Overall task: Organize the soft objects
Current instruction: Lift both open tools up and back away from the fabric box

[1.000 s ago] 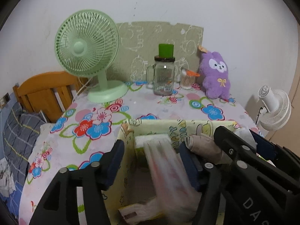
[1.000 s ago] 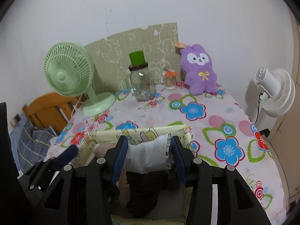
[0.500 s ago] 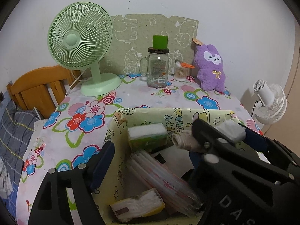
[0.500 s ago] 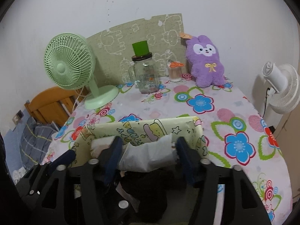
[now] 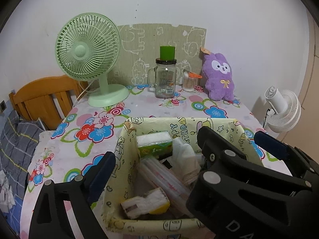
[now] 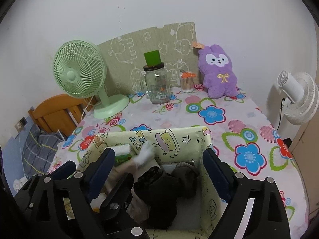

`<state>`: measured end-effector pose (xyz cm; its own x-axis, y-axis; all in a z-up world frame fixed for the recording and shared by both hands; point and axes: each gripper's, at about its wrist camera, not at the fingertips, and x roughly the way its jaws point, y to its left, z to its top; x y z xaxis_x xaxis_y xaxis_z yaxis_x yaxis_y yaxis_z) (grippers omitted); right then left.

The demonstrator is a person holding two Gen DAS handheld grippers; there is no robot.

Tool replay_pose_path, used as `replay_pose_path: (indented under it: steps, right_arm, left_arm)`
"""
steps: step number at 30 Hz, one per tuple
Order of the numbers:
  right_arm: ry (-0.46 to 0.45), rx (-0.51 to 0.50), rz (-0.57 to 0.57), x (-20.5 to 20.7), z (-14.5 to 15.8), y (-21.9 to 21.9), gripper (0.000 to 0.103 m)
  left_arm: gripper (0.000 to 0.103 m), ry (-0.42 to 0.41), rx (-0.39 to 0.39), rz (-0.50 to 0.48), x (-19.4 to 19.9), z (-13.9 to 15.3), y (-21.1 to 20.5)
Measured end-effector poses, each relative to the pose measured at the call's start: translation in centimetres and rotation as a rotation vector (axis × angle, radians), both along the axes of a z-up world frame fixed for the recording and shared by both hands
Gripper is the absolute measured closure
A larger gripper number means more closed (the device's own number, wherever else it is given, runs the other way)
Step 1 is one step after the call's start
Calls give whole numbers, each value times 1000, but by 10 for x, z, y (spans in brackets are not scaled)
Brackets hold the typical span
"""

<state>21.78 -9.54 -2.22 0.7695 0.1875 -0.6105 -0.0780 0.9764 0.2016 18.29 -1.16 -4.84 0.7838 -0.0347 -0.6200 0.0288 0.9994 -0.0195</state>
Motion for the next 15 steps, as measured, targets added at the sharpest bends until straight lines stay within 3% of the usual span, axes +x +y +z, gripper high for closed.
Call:
replay_pose_path:
  steps: [15]
  right_arm:
    - [-74,-9,-11,-46,28,-7,10]
  left_arm:
    - [2,-74,13,6,-41,24,-7]
